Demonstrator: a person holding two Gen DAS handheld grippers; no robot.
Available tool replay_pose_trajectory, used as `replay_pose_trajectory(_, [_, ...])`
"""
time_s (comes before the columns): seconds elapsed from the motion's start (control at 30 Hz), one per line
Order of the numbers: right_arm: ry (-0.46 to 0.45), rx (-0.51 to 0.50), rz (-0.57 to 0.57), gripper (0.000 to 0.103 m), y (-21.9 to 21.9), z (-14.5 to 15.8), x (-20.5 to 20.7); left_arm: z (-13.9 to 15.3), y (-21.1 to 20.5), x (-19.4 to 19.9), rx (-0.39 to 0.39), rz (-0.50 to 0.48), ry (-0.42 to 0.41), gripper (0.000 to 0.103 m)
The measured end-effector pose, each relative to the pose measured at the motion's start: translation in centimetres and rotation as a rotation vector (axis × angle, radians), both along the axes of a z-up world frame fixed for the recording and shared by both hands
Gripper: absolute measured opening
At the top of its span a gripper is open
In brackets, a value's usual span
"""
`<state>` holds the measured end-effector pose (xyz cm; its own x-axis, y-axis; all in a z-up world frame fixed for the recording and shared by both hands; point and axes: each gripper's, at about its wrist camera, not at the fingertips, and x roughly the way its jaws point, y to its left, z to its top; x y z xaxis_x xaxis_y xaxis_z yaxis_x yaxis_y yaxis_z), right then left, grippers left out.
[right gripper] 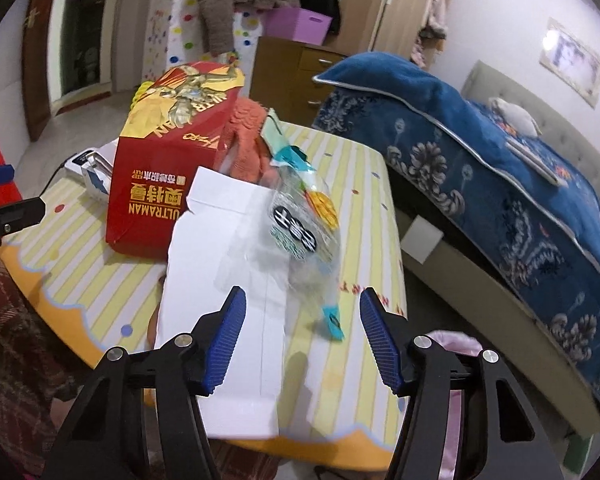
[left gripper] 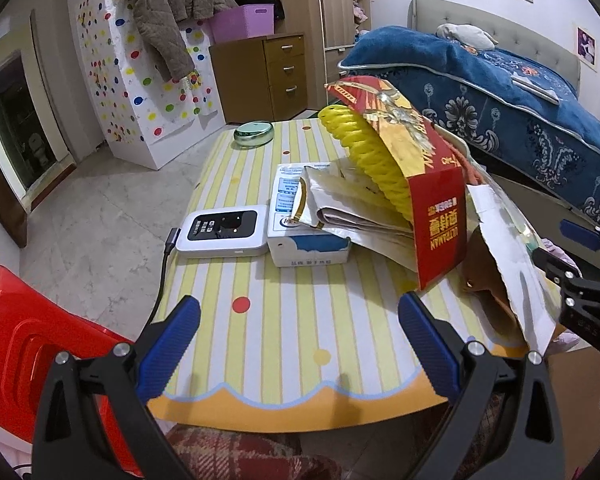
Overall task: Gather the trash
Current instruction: 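Reach the right tool to the clear plastic bag and close on it, then carry the clear plastic bag with the right tool over the pink bin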
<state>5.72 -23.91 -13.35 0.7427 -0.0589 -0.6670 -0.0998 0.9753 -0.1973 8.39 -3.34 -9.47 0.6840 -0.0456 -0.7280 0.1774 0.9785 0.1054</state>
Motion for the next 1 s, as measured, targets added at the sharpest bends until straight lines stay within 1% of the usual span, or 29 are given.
replay_pose_trajectory(0.13, [0.001, -0.021, 0.011, 0.058, 0.4, -0.4, 1.6, -0.1, 0.0, 0.4, -0.001, -0.002, 0.004, 0.096])
replay_pose_trajectory(0.17, [0.001, -0.026, 0.009, 0.056, 0.5, -0.4, 2.1, -0.1, -0.1, 0.4, 0.000, -0.005, 0.005, 0.096])
replay_pose_trajectory(0.2, [0.001, -0.026, 0.008, 0.050, 0.5, -0.5, 2.3, -0.1, -0.2, 0.5, 0.001, -0.008, 0.006, 0.096])
replay_pose_trajectory(0.3, [0.003, -0.025, 0.006, 0.046, 0.4, -0.7, 2.9, -0.3, -0.3, 0.5, 0.004, -0.018, 0.008, 0.096])
replay_pose_trajectory(0.37, [0.001, -0.026, 0.006, 0.036, 0.3, -0.8, 3.0, -0.4, -0.5, 0.5, 0.005, -0.021, 0.010, 0.096])
replay_pose_trajectory(0.4, [0.002, -0.025, 0.004, 0.025, 0.3, -0.7, 3.1, -0.4, -0.5, 0.5, 0.005, -0.021, 0.010, 0.096])
replay_pose_trajectory(0.43, [0.000, -0.023, 0.000, 0.021, 0.2, -0.8, 3.1, -0.4, -0.5, 0.5, 0.005, -0.020, 0.010, 0.096])
replay_pose_trajectory(0.47, [-0.004, -0.018, -0.007, 0.019, 0.1, -0.7, 3.1, -0.4, -0.5, 0.5, 0.004, -0.021, 0.011, 0.096])
replay_pose_trajectory(0.53, [-0.014, -0.018, -0.021, 0.009, -0.2, -0.4, 3.1, -0.3, -0.5, 0.5, 0.002, -0.022, 0.011, 0.096])
replay_pose_trajectory(0.6, [-0.032, -0.011, -0.044, 0.004, -0.7, -0.1, 2.9, -0.1, -0.6, 0.2, -0.004, -0.024, 0.008, 0.096])
replay_pose_trajectory(0.7, [-0.061, 0.026, -0.086, 0.000, -1.9, 0.3, 2.7, 0.2, -0.9, -0.4, -0.022, -0.040, 0.000, 0.096])
replay_pose_trajectory(0.8, [-0.105, 0.065, -0.136, 0.000, -3.3, 0.9, 1.8, 0.5, -1.6, -1.2, -0.027, -0.062, -0.004, 0.096])
replay_pose_trajectory(1.0, [-0.210, 0.116, -0.203, 0.000, -5.6, 3.3, -2.9, 0.5, -3.2, -2.7, -0.019, -0.103, -0.006, 0.096])
